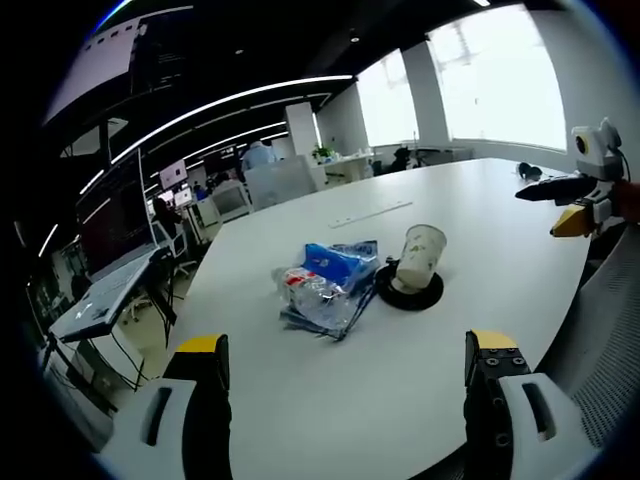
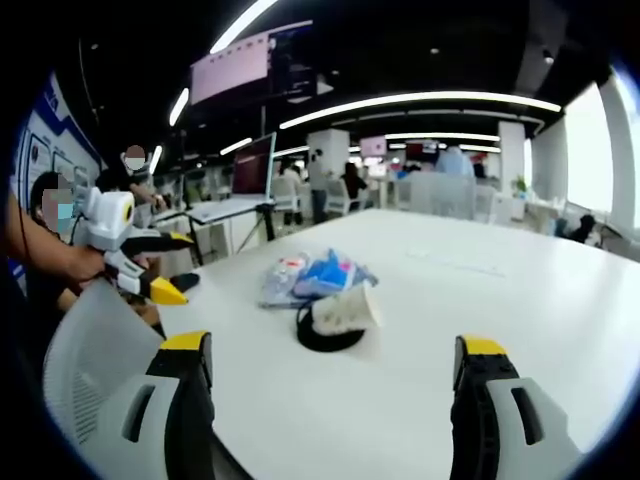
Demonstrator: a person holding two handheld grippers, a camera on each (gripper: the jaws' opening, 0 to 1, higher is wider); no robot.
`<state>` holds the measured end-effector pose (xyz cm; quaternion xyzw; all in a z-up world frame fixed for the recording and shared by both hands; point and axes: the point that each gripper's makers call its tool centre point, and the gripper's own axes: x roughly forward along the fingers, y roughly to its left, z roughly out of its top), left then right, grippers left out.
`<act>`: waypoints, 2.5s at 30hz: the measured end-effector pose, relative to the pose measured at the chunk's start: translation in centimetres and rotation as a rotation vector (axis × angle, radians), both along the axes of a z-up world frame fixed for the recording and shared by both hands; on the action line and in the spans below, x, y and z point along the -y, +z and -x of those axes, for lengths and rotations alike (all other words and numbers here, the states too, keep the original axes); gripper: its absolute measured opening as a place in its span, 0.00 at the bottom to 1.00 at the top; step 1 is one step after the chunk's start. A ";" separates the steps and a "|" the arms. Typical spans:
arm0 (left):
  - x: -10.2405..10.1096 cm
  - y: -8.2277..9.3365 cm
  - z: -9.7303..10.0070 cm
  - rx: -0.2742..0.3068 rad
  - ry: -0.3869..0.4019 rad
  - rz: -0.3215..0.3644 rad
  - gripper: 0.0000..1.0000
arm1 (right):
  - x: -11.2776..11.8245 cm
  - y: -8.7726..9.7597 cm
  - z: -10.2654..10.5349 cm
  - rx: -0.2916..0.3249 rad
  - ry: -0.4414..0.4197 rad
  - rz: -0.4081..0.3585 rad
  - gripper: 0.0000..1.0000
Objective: Arrange the tabletop items into an orderly group along one side of the table until the central work area is clear of visible clutter.
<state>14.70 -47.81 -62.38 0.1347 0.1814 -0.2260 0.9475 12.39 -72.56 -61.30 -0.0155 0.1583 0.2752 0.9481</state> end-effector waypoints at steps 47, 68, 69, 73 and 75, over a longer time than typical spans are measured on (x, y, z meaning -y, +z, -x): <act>-0.2 1.1 -1.5 -0.028 0.022 0.036 0.97 | 0.2 0.5 -0.4 -0.013 0.041 0.041 0.96; -0.5 -0.2 -3.0 -0.084 0.050 0.019 0.97 | -1.1 1.1 -2.1 -0.027 0.101 0.073 0.94; -0.4 -0.3 -3.1 -0.088 0.050 0.018 0.96 | -1.2 1.1 -2.2 -0.027 0.101 0.074 0.94; -0.5 -0.5 -3.8 -0.102 0.051 0.014 0.96 | -1.6 1.4 -3.0 -0.033 0.100 0.077 0.94; -0.6 -0.6 -4.3 -0.107 0.051 0.013 0.96 | -1.7 1.5 -3.6 -0.032 0.098 0.079 0.94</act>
